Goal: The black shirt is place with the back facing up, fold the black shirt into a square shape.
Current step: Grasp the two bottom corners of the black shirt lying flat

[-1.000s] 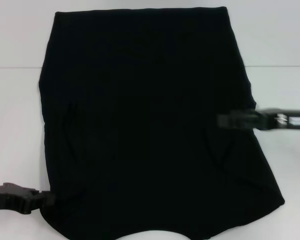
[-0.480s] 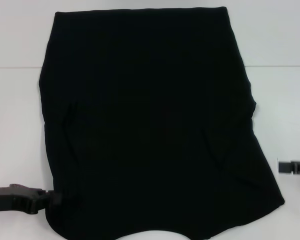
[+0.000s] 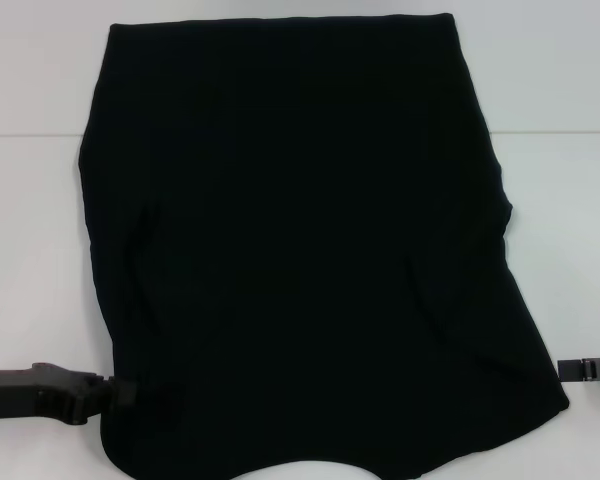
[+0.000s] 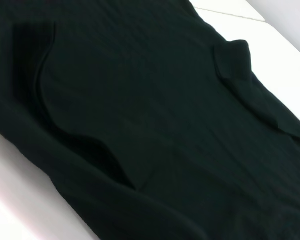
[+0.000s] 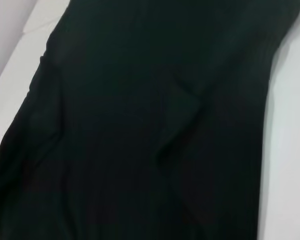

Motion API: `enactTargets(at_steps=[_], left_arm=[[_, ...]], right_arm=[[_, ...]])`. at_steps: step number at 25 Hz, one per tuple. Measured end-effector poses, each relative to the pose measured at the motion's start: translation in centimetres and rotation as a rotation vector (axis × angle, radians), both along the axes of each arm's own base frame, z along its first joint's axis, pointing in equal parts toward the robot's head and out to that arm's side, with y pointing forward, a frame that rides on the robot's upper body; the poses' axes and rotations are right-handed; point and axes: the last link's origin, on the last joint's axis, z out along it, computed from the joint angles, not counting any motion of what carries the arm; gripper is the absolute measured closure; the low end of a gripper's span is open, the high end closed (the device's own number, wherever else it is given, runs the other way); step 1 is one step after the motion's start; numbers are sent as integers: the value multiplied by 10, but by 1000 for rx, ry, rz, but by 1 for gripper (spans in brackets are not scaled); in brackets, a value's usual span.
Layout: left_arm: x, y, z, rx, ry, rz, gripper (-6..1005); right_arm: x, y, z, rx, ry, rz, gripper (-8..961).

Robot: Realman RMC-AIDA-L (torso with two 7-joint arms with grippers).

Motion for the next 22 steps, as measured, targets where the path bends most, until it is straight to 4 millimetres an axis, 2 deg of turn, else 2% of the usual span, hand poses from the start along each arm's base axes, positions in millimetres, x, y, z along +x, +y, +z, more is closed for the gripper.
enactTargets(at_steps=[7,22], left_arm=[[-1,1,1,8,6,4,931],[-2,2,1,14,12,6,936]], right_arm=[[-7,6,-6,-18,-4,16,11],[-11,5,-16,-66,-16,19,13]])
